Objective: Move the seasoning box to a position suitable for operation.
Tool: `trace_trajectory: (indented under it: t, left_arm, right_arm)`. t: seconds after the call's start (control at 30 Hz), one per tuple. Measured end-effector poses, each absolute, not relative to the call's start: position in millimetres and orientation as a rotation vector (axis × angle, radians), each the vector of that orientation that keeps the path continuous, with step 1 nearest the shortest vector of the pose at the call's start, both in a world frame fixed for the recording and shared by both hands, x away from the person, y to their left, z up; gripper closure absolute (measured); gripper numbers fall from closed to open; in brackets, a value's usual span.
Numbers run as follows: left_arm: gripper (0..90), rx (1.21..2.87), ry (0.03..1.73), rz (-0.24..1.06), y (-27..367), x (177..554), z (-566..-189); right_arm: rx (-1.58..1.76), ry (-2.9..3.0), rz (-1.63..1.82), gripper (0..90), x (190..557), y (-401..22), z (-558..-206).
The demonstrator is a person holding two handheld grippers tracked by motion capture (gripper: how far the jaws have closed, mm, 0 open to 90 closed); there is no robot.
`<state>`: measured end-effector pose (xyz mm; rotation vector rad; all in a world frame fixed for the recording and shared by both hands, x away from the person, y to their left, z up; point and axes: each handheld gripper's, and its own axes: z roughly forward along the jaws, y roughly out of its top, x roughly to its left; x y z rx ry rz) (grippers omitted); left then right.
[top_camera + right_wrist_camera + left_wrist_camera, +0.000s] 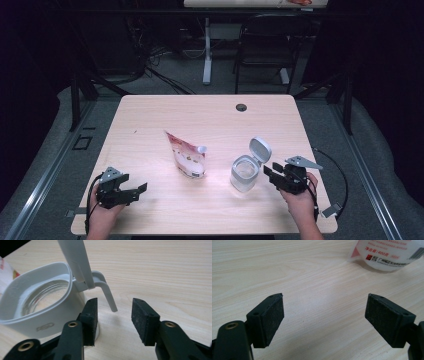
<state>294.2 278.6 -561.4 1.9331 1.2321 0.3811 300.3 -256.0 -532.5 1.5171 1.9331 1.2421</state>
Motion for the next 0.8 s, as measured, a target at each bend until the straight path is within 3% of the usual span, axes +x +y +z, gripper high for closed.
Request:
trace_trajectory:
  t: [0.3,0.8]
  left_arm:
    - [15.7,1.937,1.226,0.380,277,295,-562]
    - [15.7,1.942,1.234,0.380,279,294,-561]
  right_arm:
    - [1.500,1.877,1.340,71.4,286,-257,-516]
    - [1.484,1.902,1.313,80.0,295,-247,-513]
